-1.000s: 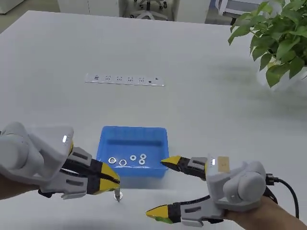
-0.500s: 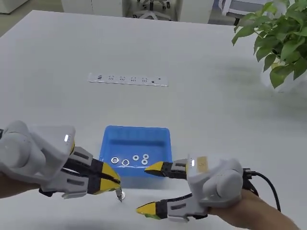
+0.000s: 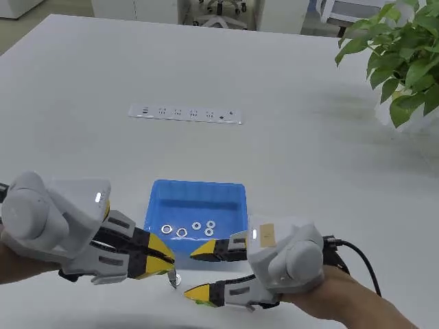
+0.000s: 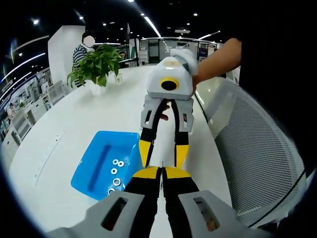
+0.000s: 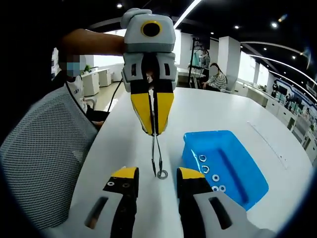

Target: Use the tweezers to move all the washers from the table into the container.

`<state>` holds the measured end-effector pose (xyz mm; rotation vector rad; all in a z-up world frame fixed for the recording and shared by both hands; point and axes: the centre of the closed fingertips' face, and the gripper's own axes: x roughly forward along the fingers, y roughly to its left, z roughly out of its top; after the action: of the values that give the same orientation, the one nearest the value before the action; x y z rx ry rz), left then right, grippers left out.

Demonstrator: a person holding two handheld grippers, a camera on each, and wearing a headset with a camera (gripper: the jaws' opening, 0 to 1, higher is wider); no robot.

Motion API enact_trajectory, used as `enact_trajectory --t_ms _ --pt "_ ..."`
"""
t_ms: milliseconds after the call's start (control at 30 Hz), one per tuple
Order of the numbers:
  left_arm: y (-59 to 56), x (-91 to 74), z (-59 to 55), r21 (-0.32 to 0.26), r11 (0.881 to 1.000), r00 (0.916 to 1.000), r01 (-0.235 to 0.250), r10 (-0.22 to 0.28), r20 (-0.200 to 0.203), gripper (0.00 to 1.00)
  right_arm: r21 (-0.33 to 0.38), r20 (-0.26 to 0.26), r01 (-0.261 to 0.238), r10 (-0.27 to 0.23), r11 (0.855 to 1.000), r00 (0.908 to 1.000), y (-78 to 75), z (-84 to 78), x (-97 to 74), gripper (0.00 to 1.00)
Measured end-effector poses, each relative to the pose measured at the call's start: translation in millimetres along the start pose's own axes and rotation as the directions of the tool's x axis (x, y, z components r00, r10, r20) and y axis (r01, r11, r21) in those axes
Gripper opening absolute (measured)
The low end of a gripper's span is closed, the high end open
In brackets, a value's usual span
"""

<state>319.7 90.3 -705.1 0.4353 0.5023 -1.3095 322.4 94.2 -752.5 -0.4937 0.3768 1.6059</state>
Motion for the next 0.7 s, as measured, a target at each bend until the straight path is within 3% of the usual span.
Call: enact_trajectory --t_ms 700 --pt "1.7 0.9 -1.3 -0.004 1.000 1.0000 0.006 -0.006 -0.001 0.06 -0.053 -0.040 -0.067 0.064 0.996 0.9971 3.0 0.2 27.5 0.14"
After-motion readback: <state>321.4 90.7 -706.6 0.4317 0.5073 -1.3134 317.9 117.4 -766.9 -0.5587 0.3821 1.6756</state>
